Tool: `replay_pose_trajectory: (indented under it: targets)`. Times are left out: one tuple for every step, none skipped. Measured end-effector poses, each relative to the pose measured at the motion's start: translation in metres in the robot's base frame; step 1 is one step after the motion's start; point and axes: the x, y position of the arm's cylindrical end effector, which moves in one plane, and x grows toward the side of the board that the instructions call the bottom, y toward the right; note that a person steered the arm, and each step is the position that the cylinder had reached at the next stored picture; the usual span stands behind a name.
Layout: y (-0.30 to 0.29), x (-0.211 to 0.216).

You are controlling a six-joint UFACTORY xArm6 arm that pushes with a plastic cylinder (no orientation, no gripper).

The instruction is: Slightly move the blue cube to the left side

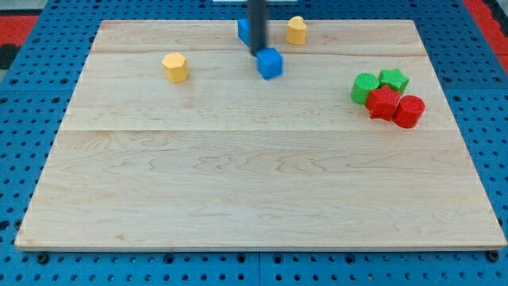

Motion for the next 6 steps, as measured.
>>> replay_pose_trajectory:
  targets:
    - [-0.043, -0.017]
    - [0.031, -0.034]
    - [0.100, 0.013]
    - [0.047, 0.036]
    - [0.018, 0.009]
    - [0.074, -0.028]
